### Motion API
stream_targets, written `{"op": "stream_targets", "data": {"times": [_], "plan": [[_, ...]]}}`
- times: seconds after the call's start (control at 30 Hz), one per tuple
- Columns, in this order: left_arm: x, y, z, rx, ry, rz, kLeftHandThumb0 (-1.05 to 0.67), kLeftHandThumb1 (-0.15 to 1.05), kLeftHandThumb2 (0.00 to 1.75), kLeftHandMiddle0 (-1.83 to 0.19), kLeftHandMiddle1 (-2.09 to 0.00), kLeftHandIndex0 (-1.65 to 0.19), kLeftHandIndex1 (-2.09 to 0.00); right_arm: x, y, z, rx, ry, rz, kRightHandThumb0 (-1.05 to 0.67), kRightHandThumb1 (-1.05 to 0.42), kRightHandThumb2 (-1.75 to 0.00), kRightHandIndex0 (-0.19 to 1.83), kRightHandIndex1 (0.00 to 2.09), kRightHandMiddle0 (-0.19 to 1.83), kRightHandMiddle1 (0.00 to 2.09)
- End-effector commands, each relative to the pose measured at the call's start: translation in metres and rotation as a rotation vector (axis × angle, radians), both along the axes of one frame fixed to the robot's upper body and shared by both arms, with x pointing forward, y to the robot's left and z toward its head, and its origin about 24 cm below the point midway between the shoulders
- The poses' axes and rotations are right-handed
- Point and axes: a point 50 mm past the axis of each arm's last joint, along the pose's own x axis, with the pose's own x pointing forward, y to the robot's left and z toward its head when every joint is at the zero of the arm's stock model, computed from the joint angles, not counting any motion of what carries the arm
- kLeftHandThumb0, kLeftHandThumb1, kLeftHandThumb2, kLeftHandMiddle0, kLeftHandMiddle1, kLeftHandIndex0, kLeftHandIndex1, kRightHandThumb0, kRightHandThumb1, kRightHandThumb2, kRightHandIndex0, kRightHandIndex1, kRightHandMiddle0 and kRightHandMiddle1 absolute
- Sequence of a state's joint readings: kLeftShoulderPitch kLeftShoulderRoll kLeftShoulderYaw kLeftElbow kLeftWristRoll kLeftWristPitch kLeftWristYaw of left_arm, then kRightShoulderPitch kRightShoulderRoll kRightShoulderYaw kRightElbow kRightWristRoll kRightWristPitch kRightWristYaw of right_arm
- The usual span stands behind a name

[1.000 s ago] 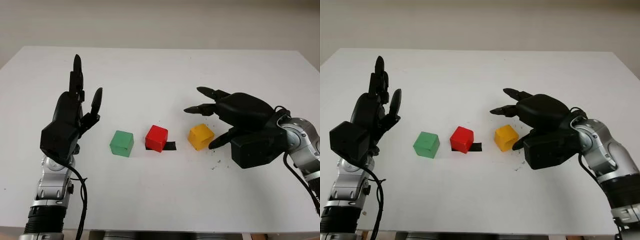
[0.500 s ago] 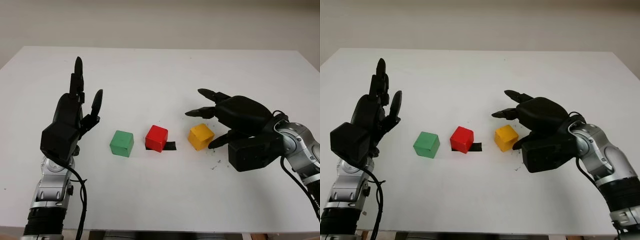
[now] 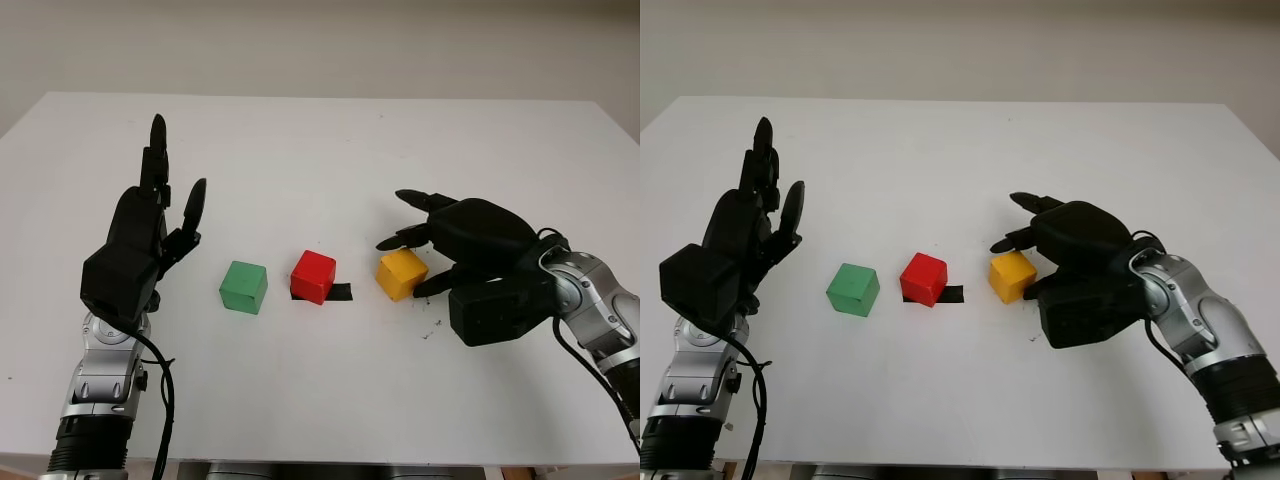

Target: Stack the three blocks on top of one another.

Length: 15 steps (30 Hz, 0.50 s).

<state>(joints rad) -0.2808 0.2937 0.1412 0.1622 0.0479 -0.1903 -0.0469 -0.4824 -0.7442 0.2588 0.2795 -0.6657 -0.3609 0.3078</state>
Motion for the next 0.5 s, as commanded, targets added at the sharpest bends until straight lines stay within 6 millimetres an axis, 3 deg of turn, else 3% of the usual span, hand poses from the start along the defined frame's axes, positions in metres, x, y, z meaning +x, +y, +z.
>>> {"op": "stream_targets", "data": {"times": [0.0, 0.27, 0.37, 0.47], "plan": [[-0.0011, -0.0011, 0.0026, -0.006, -0.014, 0.002, -0.84, 1.05, 0.60, 0.16, -0.06, 0.15, -0.06, 0.0027, 0.0029, 0.0036, 0.006, -0.007, 0.005, -0.45, -0.88, -0.06, 0.11, 0.08, 0.75, 0.23], [-0.0009, -0.0018, 0.0025, 0.005, -0.005, 0.006, -0.84, 1.05, 0.60, 0.17, -0.05, 0.16, -0.05, 0.0017, 0.0025, 0.0052, 0.031, -0.001, 0.018, -0.44, -0.91, -0.06, 0.16, 0.07, 0.79, 0.35], [-0.0005, -0.0021, 0.0027, 0.002, -0.001, 0.005, -0.85, 1.05, 0.60, 0.17, -0.05, 0.16, -0.05, 0.0015, 0.0014, 0.0063, 0.069, -0.007, 0.030, -0.40, -0.94, -0.06, 0.20, 0.06, 0.58, 0.91], [-0.0001, -0.0029, 0.0030, -0.003, -0.001, 0.002, -0.84, 1.05, 0.59, 0.17, -0.06, 0.16, -0.05, 0.0020, 0.0001, 0.0070, 0.128, -0.002, 0.039, -0.38, -0.96, -0.06, 0.21, 0.06, 0.46, 1.15]]}}
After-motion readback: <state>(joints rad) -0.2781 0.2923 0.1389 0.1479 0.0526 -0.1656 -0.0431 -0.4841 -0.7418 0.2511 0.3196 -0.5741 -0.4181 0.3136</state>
